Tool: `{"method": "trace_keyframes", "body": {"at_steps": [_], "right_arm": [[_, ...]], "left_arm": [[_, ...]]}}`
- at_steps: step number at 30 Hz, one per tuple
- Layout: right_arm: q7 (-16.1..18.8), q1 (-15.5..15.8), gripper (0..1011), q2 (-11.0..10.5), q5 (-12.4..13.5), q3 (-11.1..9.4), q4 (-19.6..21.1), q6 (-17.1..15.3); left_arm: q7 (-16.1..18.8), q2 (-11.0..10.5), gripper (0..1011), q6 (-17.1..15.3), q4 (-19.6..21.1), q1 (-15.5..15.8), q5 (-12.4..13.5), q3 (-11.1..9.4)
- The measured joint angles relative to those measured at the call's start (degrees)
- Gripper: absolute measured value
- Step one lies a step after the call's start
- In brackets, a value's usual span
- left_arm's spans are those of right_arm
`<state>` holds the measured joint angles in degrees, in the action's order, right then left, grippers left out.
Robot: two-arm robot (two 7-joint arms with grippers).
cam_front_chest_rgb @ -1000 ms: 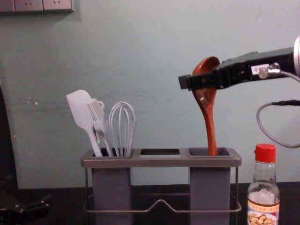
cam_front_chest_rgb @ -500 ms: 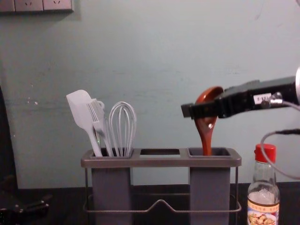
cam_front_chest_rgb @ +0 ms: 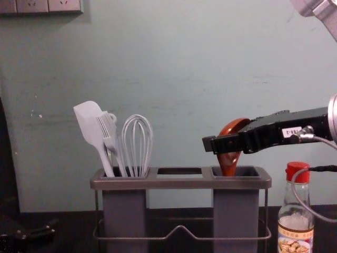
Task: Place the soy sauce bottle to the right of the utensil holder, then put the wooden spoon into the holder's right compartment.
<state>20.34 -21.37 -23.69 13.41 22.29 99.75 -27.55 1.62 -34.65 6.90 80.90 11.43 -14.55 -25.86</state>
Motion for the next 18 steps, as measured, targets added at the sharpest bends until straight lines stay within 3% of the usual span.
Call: {"method": "trace_keyframes", "body": {"at_steps": [12, 18], "right_arm": [[-0.19, 0.06, 842, 0.06, -0.24, 0.00, -0.05, 0.06], [-0.11, 0.05, 952, 0.04, -0.24, 0.00, -0.05, 0.03]], "left_arm": [[0.00, 0.00, 1005, 0.00, 0.00, 0.00, 0.00, 0.00], [0.00, 0.00, 1005, 0.00, 0.00, 0.00, 0.00, 0.00]]}}
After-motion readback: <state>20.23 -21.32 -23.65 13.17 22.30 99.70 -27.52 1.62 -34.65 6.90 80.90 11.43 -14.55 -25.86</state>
